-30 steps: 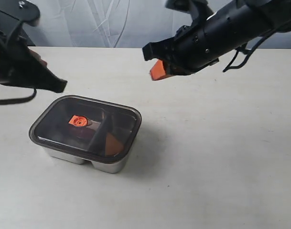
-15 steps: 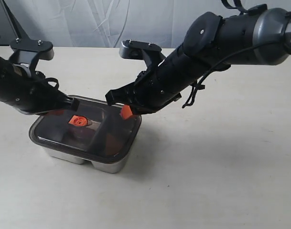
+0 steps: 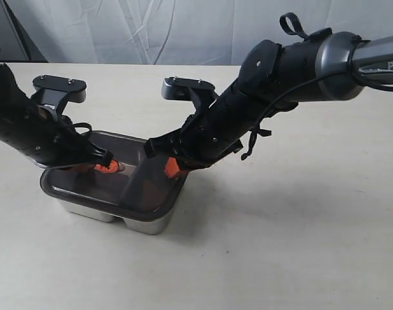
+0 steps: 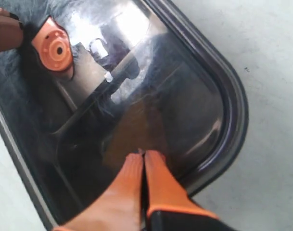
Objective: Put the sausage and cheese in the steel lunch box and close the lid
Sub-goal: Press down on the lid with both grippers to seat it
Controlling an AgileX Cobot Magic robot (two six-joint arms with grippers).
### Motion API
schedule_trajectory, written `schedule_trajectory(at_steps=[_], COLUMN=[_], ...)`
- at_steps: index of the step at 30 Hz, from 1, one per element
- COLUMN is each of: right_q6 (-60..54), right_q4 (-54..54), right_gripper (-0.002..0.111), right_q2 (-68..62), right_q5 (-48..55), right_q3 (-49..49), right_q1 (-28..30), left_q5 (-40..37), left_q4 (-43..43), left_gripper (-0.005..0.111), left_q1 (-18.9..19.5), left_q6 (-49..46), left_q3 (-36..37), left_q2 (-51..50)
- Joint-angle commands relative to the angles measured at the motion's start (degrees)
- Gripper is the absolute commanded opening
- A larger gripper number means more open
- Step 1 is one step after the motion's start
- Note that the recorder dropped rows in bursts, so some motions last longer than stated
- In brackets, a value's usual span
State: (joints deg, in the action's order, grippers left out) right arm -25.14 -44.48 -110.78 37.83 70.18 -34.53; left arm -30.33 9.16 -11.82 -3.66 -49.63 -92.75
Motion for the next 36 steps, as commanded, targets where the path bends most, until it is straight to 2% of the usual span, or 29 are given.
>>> schedule_trajectory(at_steps=[1,24,30,36], right_q6=[0.1,2.9,2.9,5.3], right_q4=[0.4,1.8,3.8,12.1], right_gripper=[-0.001,-0.001,-0.001,-0.001], right_q2=[-1.6,-6.7,-0.5,11.1], right_q5=[0.0,3.1,1.6,0.2], right_q3=[-0.2,-0.2,-0.2,-0.2], right_q1=[0.1,0.1,0.1,0.9], left_q5=[-0.9,-2.5,0.9,5.0], left_q4=[-0.3,0.3,0.4,0.4], left_gripper=[0.000,0.000,0.000,0.000], left_q1=[0.3,0.3,0.3,0.3], left_q6=[-0.1,-0.1,-0.1,0.0], left_q3=[0.1,0.1,0.1,0.1], left_q2=[-2.9,-6.4,-0.6,12.6])
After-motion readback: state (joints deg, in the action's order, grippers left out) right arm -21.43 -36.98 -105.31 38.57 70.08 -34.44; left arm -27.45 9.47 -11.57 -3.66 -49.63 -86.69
